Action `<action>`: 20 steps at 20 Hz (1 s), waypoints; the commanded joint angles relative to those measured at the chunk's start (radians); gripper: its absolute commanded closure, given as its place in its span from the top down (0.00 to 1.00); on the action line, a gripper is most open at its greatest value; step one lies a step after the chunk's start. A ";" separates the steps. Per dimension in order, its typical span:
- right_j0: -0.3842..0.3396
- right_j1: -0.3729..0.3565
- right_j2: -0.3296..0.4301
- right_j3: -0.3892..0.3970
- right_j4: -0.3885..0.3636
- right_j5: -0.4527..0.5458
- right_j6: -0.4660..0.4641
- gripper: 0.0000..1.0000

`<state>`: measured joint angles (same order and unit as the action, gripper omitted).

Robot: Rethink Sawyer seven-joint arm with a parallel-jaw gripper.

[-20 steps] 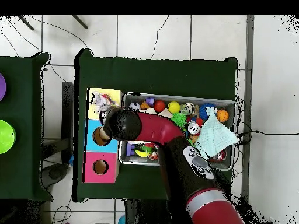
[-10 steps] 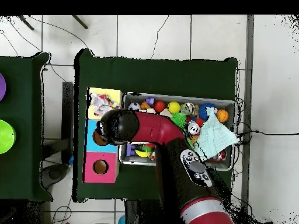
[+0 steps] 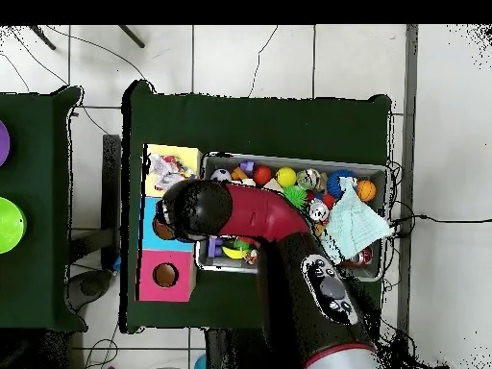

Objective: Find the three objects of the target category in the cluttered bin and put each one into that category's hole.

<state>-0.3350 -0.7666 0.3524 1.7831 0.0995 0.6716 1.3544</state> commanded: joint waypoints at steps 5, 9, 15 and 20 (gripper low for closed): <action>-0.097 -0.027 0.136 0.049 0.034 -0.329 0.152 1.00; -0.050 -0.015 0.073 0.014 0.018 -0.305 0.159 1.00; -0.084 0.054 0.150 0.030 0.078 -0.278 0.156 1.00; -0.083 0.093 0.181 0.030 0.096 -0.287 0.155 1.00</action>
<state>-0.3976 -0.7558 0.4513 1.7915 0.1519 0.3198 1.3544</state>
